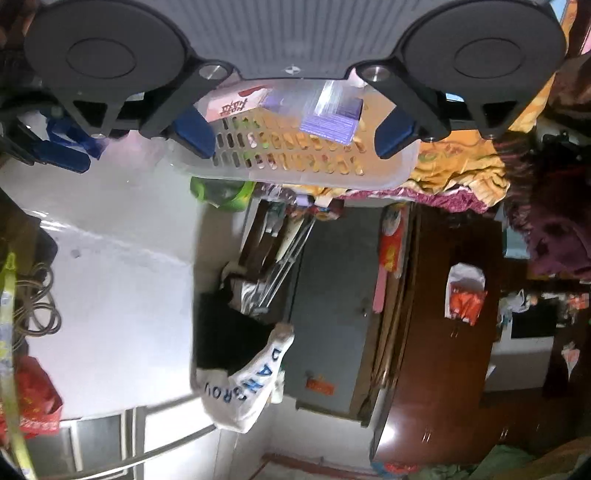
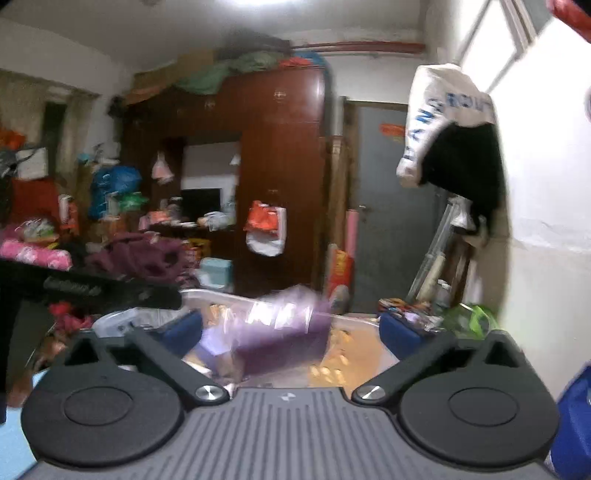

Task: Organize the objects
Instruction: 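Drop the purple box into the basket with the right gripper while the left drops a clear bag, then grasp the red mesh ball with the right gripper while the left grasps a blue-clear pack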

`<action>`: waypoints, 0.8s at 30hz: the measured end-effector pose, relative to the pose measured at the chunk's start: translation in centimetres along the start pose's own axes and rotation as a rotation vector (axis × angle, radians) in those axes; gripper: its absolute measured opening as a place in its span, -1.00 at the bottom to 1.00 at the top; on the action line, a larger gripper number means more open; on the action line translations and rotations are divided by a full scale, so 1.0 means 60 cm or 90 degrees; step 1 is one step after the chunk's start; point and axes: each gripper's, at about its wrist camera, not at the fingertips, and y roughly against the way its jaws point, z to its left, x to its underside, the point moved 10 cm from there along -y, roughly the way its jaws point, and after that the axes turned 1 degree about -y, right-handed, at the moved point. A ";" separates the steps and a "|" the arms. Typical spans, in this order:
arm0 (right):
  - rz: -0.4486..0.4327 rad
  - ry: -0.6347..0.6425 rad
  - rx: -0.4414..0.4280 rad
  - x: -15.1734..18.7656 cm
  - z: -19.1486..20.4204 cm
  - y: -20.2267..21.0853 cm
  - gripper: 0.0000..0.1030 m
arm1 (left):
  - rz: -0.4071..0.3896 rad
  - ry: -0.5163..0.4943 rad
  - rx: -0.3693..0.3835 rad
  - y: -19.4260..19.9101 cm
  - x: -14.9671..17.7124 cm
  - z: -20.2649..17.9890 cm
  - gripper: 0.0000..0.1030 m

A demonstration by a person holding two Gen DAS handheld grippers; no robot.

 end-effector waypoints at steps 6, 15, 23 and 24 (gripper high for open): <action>0.033 -0.080 -0.036 0.067 -0.008 0.100 1.00 | -0.037 -0.015 0.010 0.115 0.075 -0.016 0.85; 0.092 -0.075 -0.089 0.252 0.049 0.201 0.83 | -0.044 -0.073 0.061 0.183 0.210 -0.097 0.64; 0.119 -0.023 -0.087 0.262 0.079 0.171 0.56 | -0.011 -0.135 0.070 0.162 0.247 -0.144 0.01; 0.123 -0.017 -0.084 0.262 0.081 0.166 0.42 | -0.006 -0.130 0.077 0.161 0.251 -0.145 -0.21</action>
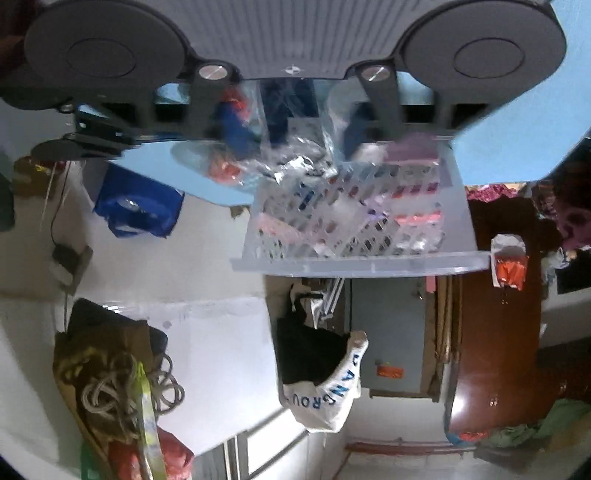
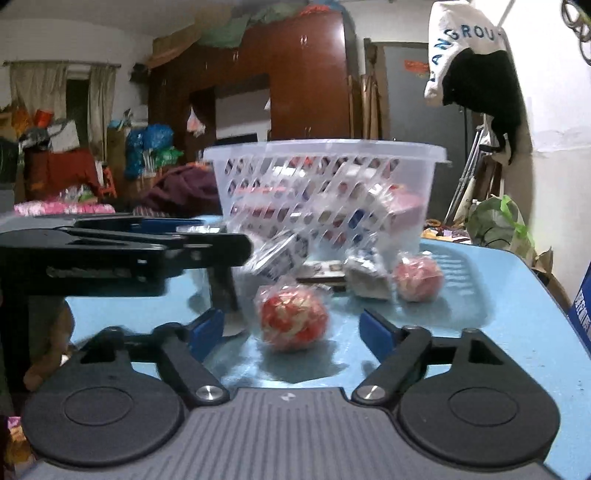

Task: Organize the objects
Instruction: 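Grasp the red mesh ball with the right gripper while the left grasps a blue-clear pack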

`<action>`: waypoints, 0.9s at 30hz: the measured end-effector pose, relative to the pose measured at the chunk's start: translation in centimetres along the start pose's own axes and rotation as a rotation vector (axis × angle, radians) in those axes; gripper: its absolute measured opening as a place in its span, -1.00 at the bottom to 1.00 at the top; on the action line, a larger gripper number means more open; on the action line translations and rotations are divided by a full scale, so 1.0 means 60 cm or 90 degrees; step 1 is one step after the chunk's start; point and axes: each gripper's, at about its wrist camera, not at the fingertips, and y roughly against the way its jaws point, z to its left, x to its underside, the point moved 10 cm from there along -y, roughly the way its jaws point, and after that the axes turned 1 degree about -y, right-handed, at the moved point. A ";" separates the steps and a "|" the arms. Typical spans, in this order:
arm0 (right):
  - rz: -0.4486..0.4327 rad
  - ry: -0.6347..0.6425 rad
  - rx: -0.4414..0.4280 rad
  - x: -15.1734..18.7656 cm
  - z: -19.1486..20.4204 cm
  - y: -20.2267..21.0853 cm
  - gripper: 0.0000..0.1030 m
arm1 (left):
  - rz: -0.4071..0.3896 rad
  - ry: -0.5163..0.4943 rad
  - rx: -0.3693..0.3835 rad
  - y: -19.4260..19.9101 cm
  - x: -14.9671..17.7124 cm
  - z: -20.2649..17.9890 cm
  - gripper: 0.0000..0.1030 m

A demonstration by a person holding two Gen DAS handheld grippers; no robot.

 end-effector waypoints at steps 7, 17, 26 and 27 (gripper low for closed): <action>0.004 -0.011 -0.003 0.018 0.005 -0.003 -0.07 | -0.034 0.033 0.013 0.029 -0.002 0.018 -0.22; -0.023 -0.013 -0.001 0.018 0.004 0.018 -0.08 | -0.062 0.065 0.010 0.061 -0.001 0.055 -0.22; -0.032 -0.023 0.005 0.016 -0.010 0.020 -0.08 | -0.071 0.098 0.017 0.071 0.004 0.078 -0.22; -0.034 -0.024 0.005 0.015 -0.011 0.020 -0.08 | -0.073 0.098 0.018 0.072 0.004 0.078 -0.22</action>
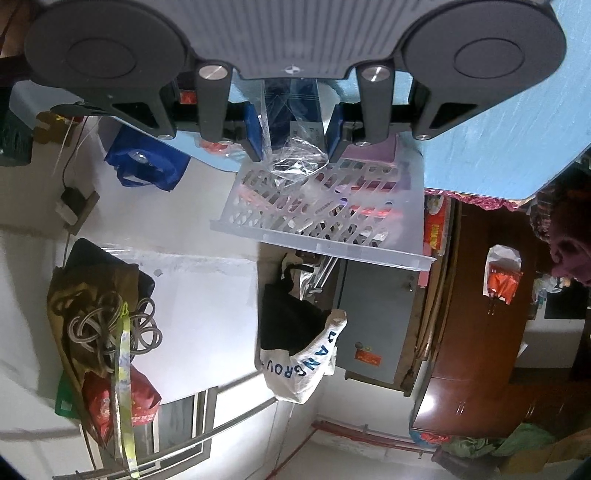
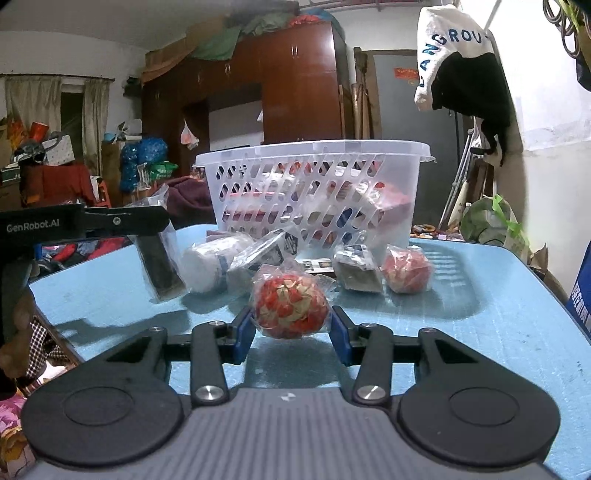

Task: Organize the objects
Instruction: 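Grasp the red mesh ball with the right gripper while the left grasps a blue-clear pack, then release the red ball and blue-clear pack into the white basket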

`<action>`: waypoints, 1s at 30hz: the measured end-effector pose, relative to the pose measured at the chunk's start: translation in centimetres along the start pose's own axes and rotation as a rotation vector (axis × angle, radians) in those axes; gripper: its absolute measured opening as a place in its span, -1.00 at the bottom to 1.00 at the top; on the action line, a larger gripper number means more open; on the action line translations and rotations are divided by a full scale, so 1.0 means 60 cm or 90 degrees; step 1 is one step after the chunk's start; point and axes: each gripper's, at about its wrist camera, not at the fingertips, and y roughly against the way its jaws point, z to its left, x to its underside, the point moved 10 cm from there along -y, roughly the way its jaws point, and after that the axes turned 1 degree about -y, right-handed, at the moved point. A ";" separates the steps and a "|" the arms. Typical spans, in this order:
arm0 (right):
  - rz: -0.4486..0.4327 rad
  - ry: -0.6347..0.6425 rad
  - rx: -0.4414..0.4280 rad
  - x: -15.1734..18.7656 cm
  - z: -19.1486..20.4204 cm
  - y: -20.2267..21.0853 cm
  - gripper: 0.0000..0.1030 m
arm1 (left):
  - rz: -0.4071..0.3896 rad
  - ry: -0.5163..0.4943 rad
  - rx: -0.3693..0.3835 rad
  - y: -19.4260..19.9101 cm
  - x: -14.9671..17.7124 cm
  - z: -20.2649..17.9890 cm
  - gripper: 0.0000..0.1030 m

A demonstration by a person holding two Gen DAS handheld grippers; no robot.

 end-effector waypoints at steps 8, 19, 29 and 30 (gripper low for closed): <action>-0.046 0.008 -0.002 -0.063 -0.002 0.018 -0.09 | -0.027 0.036 0.007 0.008 -0.033 0.019 -0.21; -0.024 0.077 0.066 -0.296 -0.042 -0.146 -0.09 | -0.026 0.083 -0.048 -0.161 -0.262 0.066 -0.21; -0.044 0.063 0.095 -0.298 -0.059 -0.128 1.00 | -0.005 0.093 -0.046 -0.172 -0.243 0.081 0.58; -0.052 0.059 0.088 -0.287 -0.062 -0.105 1.00 | -0.007 0.077 -0.045 -0.147 -0.231 0.074 0.63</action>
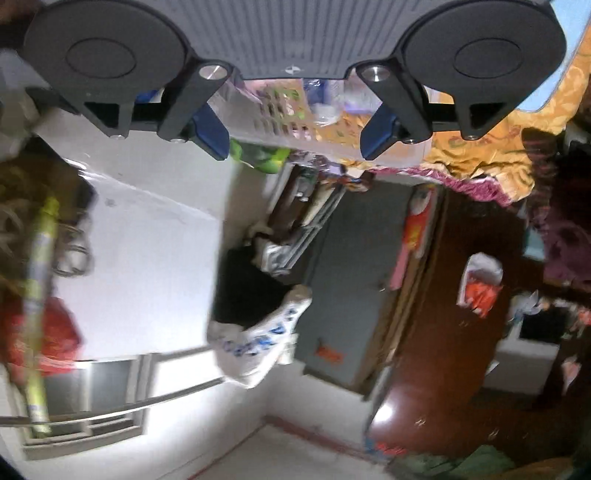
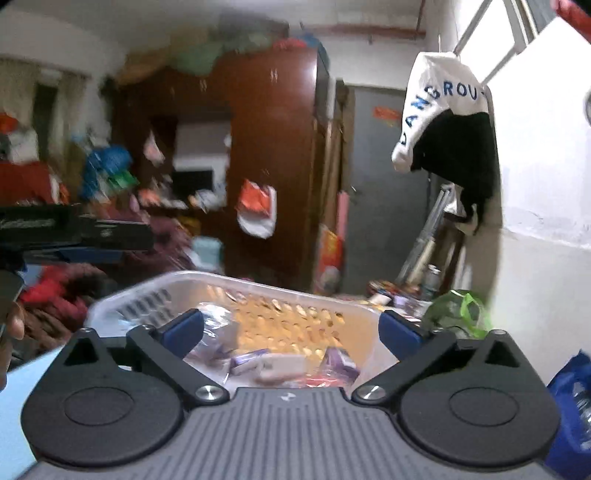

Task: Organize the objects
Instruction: 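Release the red ball and blue-clear pack into the white basket, then grasp the white wrapped roll with the left gripper while the right grasps a red bag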

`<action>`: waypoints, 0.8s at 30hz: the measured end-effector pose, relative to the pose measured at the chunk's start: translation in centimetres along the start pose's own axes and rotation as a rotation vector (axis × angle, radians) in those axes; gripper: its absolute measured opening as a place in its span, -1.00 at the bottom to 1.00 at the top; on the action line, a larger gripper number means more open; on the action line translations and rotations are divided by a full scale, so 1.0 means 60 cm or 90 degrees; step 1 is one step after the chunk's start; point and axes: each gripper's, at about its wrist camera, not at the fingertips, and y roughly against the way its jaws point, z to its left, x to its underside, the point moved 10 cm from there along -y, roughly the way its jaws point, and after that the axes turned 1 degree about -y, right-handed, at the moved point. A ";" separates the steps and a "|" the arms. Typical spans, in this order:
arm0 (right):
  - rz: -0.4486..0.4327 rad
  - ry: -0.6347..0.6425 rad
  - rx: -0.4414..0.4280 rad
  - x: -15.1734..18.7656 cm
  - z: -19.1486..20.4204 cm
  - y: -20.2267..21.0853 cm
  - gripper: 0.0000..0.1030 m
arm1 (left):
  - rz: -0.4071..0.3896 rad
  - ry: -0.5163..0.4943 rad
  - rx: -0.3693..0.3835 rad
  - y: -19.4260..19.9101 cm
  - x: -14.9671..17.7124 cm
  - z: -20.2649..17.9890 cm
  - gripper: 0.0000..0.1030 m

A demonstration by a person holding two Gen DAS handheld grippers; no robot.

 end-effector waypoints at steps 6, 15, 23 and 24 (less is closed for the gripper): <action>0.059 -0.026 0.000 0.121 -0.044 0.060 0.91 | 0.096 -0.084 -0.021 0.063 0.142 -0.008 0.83; 0.195 -0.068 -0.006 0.213 -0.067 0.002 0.05 | 0.210 -0.078 -0.060 0.017 0.237 0.015 0.81; 0.232 -0.043 -0.010 0.235 -0.058 -0.013 -0.10 | 0.226 -0.132 -0.068 0.014 0.254 -0.007 0.82; 0.233 -0.041 -0.008 0.235 -0.059 -0.011 -0.10 | 0.227 -0.137 -0.068 0.013 0.256 -0.010 0.82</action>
